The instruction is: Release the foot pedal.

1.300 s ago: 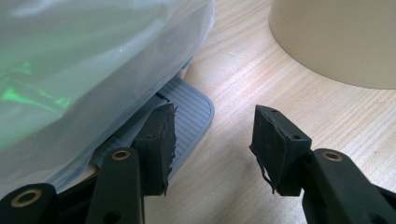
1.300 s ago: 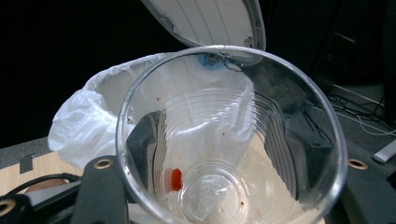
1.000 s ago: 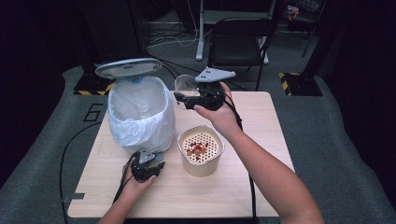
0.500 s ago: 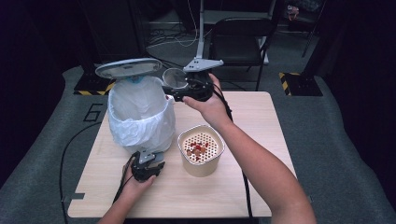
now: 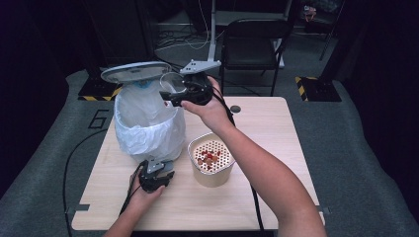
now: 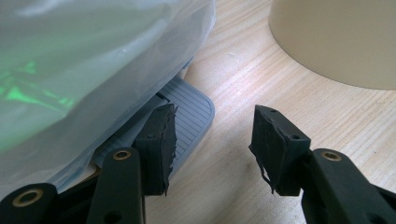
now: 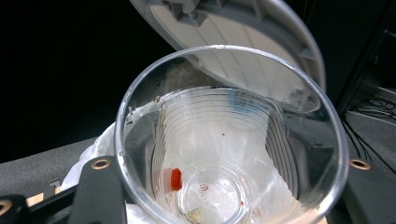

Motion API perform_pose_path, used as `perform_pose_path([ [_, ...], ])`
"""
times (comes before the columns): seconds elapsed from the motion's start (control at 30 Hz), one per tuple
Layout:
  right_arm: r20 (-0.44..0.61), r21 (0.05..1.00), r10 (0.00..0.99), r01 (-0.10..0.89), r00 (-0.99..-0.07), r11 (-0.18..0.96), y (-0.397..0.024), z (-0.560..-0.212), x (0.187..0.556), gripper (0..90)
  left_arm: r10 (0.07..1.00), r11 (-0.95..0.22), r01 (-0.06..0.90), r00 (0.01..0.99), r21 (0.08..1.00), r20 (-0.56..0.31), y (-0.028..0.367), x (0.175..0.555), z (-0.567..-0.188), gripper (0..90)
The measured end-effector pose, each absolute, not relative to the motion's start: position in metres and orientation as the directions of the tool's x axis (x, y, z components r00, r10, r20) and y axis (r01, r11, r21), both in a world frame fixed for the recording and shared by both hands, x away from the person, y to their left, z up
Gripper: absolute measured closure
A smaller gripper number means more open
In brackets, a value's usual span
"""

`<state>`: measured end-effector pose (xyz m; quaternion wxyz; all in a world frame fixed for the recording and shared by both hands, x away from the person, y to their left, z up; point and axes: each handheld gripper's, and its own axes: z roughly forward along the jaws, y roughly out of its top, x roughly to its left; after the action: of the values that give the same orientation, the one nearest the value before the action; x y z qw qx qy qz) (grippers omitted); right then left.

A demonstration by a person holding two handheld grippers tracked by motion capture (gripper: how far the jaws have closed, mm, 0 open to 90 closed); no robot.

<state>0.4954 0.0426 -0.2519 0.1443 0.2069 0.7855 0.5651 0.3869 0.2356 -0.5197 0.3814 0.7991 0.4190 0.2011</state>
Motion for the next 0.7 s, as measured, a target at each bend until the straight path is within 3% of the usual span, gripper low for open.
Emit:
perform_pose_path([
  [0.7,0.014,0.923,0.459,0.188,-0.888,0.336,0.099,-0.271,0.504,36.4,0.822,-0.359,0.516,0.570,0.778,0.001,0.236,0.387,-0.520,49.8],
])
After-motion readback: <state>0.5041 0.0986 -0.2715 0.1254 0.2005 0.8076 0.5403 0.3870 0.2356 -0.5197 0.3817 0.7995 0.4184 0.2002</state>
